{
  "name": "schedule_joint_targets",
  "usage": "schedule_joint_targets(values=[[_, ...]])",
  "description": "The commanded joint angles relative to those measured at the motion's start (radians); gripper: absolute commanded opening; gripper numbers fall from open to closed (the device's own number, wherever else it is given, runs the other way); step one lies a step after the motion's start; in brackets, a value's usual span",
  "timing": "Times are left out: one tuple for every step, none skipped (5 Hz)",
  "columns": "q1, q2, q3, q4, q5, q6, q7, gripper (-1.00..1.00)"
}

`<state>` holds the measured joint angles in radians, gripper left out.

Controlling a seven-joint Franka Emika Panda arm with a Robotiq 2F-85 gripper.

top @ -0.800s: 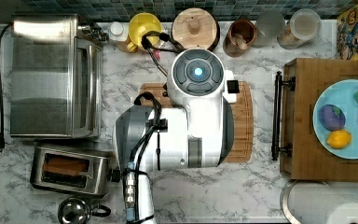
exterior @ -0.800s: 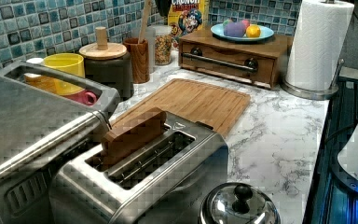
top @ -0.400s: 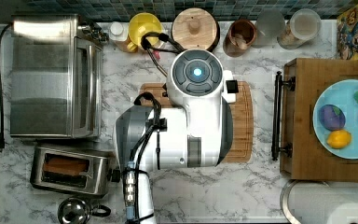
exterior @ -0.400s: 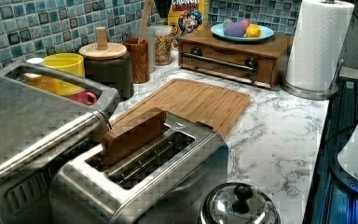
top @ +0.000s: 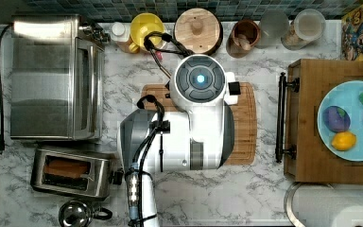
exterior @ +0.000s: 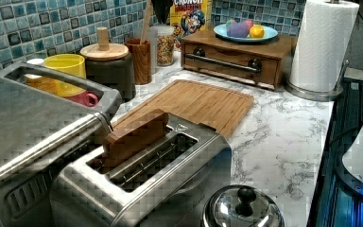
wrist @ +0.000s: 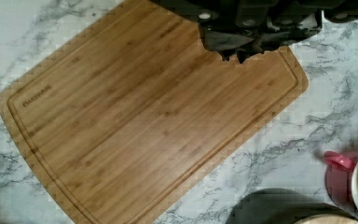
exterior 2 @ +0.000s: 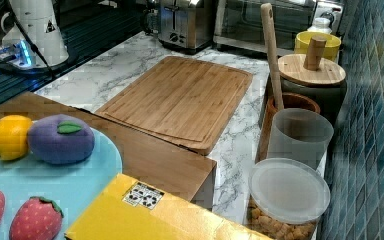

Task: Turn on the toaster.

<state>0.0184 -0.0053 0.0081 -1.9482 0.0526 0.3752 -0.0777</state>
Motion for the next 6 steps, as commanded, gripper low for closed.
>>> schedule_joint_targets(values=[[0.087,-0.160,0.100,-0.144,0.050,-0.034,-0.078,-1.00],[0.104,-0.208,0.122,-0.212,0.066,-0.012,-0.079,-1.00],[0.124,-0.275,0.139,-0.310,0.104,0.025,-0.081,-1.00],[0.138,-0.272,0.166,-0.339,0.112,0.013,-0.084,-1.00],[0.149,-0.286,0.210,-0.390,0.124,0.011,-0.080,-1.00],[0.159,-0.294,0.221,-0.440,0.146,0.036,-0.092,-1.00]])
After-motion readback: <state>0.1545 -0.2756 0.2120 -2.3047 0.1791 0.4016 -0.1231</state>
